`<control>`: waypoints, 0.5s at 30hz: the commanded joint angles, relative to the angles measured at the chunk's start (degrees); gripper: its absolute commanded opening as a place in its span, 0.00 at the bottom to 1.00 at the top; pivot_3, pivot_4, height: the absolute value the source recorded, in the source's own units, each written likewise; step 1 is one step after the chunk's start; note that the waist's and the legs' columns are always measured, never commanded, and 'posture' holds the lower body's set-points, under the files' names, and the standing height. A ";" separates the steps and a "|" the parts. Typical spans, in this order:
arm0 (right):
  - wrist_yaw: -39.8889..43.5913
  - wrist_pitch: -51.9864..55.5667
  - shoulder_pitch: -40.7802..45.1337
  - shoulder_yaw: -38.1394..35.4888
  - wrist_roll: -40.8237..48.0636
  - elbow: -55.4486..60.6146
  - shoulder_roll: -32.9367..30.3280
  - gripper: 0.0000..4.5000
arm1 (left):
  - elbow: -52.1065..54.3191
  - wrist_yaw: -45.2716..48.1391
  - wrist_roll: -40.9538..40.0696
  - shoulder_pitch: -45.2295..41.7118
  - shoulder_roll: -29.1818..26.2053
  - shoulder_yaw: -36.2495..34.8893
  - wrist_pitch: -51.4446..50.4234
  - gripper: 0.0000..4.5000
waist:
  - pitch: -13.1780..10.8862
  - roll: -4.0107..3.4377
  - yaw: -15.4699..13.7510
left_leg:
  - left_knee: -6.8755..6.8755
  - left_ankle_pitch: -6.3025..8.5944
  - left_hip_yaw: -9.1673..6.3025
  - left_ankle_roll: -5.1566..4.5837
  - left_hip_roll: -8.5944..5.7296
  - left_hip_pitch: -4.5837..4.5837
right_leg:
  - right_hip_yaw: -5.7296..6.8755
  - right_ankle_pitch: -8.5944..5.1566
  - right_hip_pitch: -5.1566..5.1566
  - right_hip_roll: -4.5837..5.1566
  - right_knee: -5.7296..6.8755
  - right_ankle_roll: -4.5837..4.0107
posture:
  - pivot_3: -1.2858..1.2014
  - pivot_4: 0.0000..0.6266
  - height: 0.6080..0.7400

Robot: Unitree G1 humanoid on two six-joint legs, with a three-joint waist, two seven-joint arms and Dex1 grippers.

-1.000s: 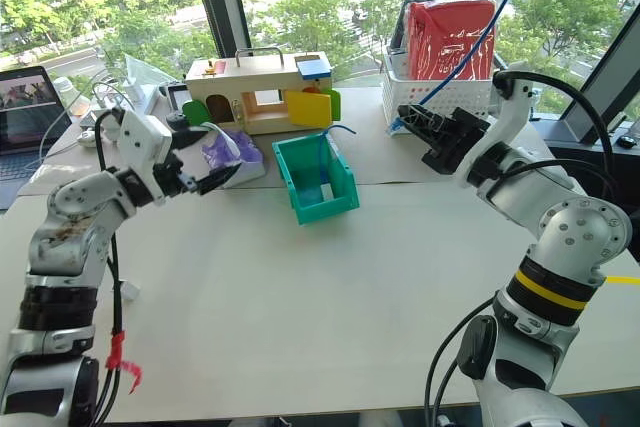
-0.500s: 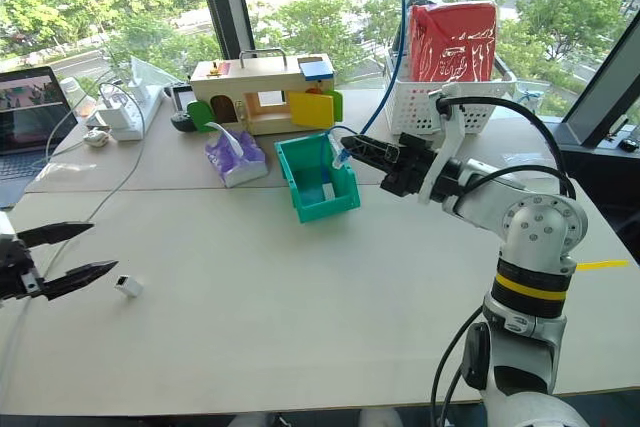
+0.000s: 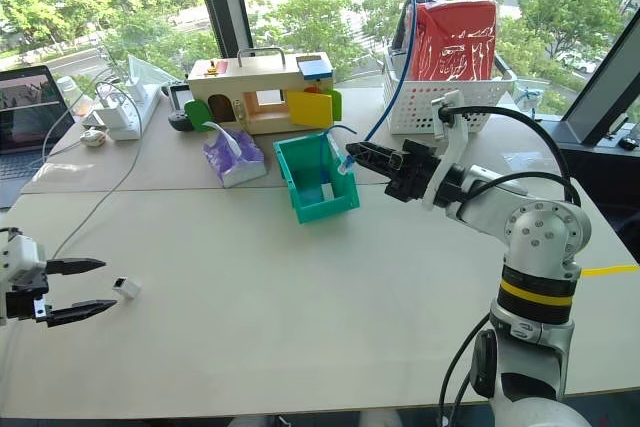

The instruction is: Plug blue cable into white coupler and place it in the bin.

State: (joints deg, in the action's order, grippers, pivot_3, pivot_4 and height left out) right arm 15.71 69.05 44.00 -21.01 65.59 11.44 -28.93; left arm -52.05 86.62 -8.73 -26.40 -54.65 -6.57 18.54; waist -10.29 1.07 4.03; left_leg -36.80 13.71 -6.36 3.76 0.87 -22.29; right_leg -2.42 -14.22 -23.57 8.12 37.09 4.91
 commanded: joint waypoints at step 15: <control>-2.55 -2.00 -0.01 -1.03 3.69 2.72 -1.56 0.00 | 4.09 1.98 -4.73 0.61 0.18 -2.02 -12.67 0.19 | 0.00 -0.01 0.93 | 0.00 0.00 0.00 -0.01 0.01 0.03 | 0.00 0.00 -0.01 0.00 0.02 0.00 | 0.52 0.24 1.00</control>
State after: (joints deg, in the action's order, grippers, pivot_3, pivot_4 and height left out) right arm 13.23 68.85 43.65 -21.08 68.03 12.39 -29.84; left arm -51.54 88.80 -11.10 -25.99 -55.22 -7.43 8.93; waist -10.29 1.06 4.96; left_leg -36.80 13.70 -6.36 3.75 0.88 -22.26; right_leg -2.42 -14.22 -23.58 8.12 37.12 4.91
